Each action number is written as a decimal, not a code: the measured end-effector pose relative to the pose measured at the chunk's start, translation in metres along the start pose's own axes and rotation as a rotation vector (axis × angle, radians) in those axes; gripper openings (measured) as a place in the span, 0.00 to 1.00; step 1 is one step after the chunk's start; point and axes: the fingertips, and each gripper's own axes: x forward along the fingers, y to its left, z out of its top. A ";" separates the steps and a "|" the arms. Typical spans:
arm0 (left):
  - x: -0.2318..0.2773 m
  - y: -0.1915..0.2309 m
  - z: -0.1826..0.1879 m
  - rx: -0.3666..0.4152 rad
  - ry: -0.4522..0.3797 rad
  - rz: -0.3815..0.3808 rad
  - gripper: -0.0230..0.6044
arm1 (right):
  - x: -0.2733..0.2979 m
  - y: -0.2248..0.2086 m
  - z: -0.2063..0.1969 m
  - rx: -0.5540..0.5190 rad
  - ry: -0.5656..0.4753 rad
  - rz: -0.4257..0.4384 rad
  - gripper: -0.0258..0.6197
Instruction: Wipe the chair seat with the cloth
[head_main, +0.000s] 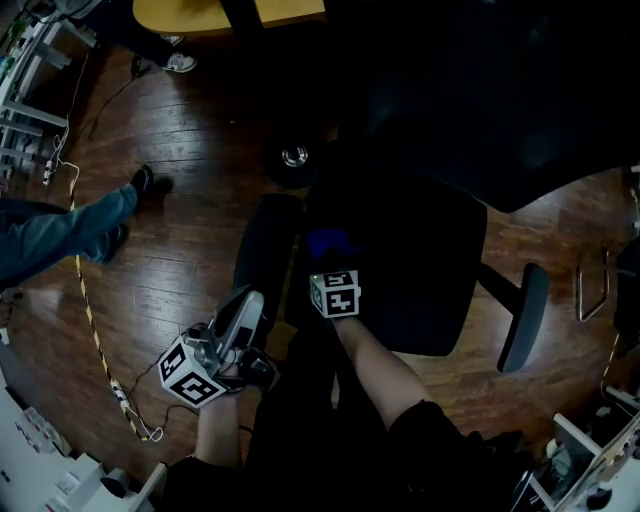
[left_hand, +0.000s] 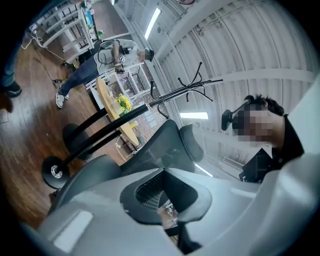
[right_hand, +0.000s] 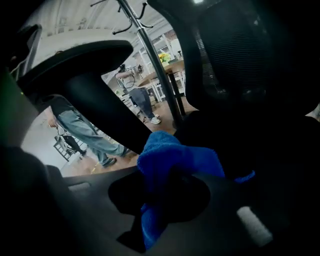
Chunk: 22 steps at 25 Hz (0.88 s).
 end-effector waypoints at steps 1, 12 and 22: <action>-0.001 0.000 0.000 0.000 -0.002 0.001 0.02 | 0.001 0.000 -0.001 -0.012 0.000 -0.010 0.14; 0.016 -0.002 -0.011 -0.003 0.049 -0.025 0.02 | -0.037 -0.079 -0.028 -0.035 -0.002 -0.164 0.14; 0.055 -0.015 -0.040 -0.011 0.128 -0.089 0.02 | -0.172 -0.253 -0.073 0.082 -0.021 -0.488 0.14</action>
